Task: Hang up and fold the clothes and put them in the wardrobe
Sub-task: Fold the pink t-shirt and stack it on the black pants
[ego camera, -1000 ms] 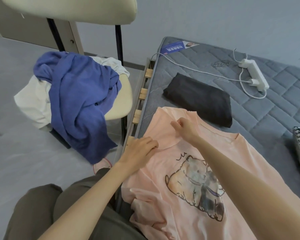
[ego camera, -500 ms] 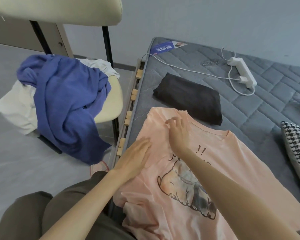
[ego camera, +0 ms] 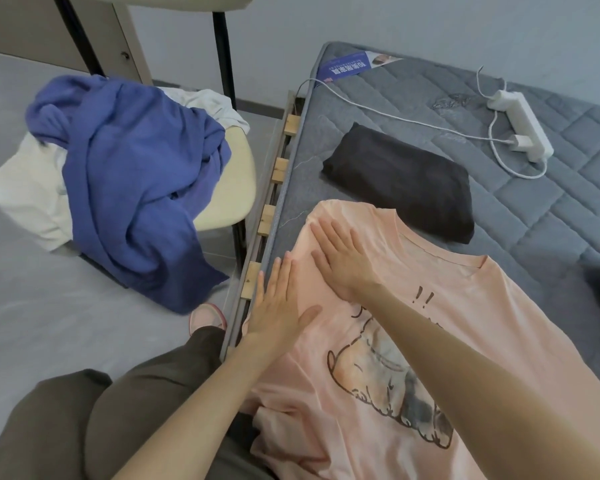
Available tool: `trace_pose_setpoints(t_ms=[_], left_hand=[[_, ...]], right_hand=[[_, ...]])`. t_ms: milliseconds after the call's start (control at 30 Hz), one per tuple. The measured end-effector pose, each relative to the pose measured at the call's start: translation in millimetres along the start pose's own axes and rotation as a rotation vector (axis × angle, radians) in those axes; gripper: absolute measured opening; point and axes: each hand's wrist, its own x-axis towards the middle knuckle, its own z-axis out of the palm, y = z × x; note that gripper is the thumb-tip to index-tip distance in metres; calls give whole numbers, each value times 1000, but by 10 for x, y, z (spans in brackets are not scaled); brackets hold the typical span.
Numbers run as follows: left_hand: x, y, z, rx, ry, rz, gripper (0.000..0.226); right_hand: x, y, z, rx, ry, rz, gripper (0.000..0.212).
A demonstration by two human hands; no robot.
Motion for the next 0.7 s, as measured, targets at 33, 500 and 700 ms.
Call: trace_pose_setpoints(t_ms=[33,500,700], left_hand=[[7,1,-1,-4,-13,-6,90],[-42,69,-234,35,-81,27,78],[-134,600,-512,-19,39,167,63]], right_hand=[[26,5,6,-2,10,24,55],[-238,48,-465,153,258,112,37],[-894,382,-666,277,535,236,29]])
